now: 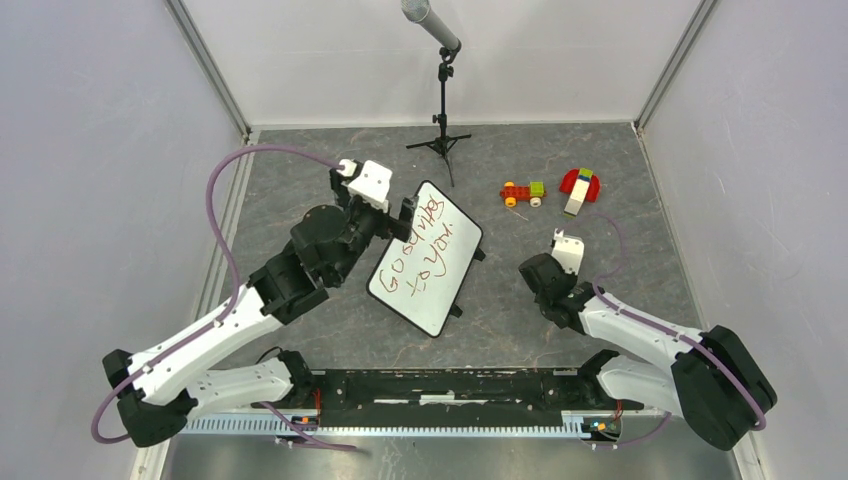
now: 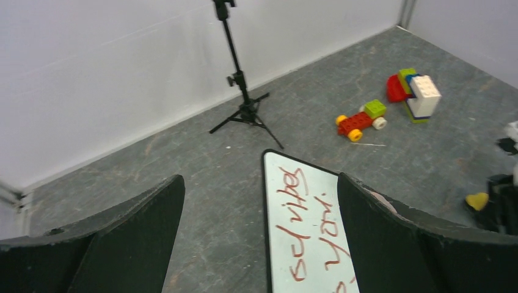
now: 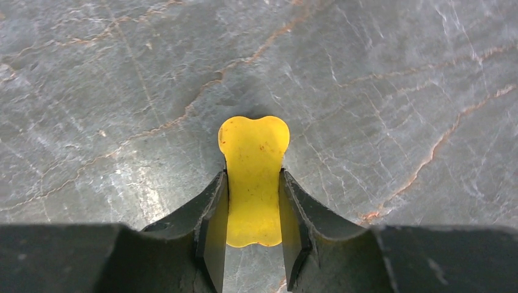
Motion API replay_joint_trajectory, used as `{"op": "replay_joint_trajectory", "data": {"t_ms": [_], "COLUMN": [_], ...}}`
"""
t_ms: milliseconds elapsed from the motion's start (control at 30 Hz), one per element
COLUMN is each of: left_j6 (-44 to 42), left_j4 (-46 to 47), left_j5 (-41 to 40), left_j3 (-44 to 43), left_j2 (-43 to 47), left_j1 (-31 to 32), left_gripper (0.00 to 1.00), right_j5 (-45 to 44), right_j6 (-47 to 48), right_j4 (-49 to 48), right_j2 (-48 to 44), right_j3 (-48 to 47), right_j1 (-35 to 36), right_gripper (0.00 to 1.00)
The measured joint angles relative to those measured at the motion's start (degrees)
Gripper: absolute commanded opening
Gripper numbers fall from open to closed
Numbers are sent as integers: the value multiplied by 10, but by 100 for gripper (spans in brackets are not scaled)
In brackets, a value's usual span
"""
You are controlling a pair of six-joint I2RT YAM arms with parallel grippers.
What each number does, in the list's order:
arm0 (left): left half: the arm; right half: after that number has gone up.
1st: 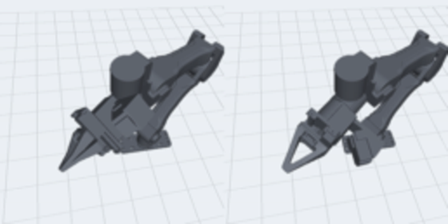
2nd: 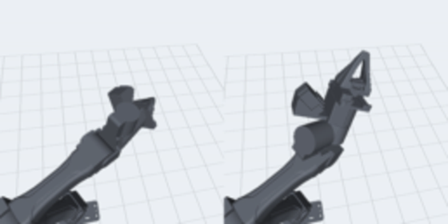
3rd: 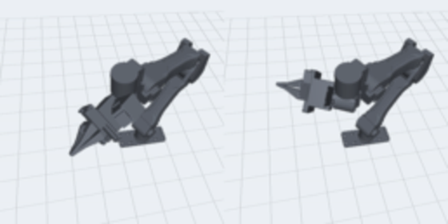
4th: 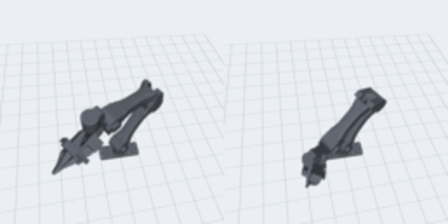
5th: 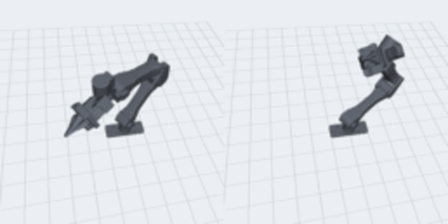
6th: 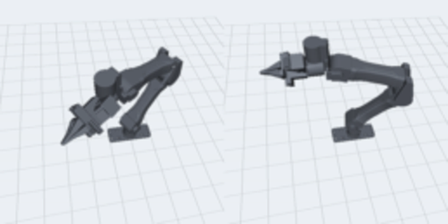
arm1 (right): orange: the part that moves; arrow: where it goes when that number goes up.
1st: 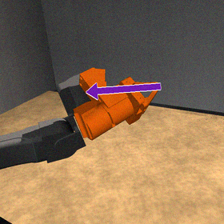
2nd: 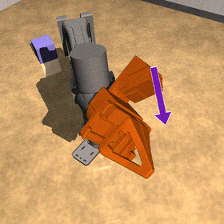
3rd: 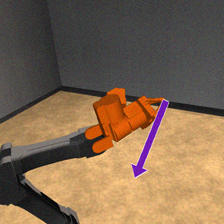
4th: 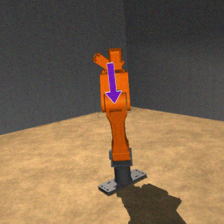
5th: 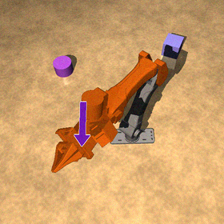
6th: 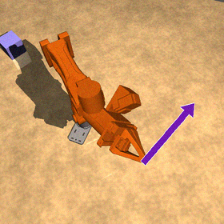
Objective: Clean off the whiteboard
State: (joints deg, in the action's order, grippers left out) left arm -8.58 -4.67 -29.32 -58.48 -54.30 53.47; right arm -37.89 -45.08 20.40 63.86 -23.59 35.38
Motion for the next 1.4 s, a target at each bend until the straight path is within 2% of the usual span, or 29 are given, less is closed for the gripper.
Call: {"op": "replay_joint_trajectory", "data": {"t_ms": [200,267,333,400,500,600,767,1000,1233,1400], "left_j6": [51,91,139,195,259,301,344,367,376,379], "left_j4": [-66,-97,-108,-121,-130,-126,-115,-112,-97,-94], "left_j5": [78,146,216,291,364,432,525,568,591,595], "left_j3": [-83,-121,-135,-136,-136,-136,-160,-162,-162,-162], "left_j2": [-94,-135,-157,-167,-178,-194,-291,-391,-405,-405], "left_j1": [-5,-33,-93,-178,-280,-323,-342,-343,-343,-343], "left_gripper": [100,100,100,99,96,85,77,58,41,40], "right_j5": [61,100,144,185,234,288,365,419,417,402], "right_j6": [110,141,167,189,213,227,225,198,180,162], "right_j4": [-63,-94,-122,-147,-169,-196,-264,-353,-379,-396], "right_j2": [-30,-49,-56,-50,-23,11,58,107,207,263], "right_j3": [5,12,15,15,5,-21,-86,-151,-245,-295], "right_j1": [0,0,0,0,0,0,9,19,19,20], "right_gripper": [18,17,17,17,17,17,18,17,18,18]}}
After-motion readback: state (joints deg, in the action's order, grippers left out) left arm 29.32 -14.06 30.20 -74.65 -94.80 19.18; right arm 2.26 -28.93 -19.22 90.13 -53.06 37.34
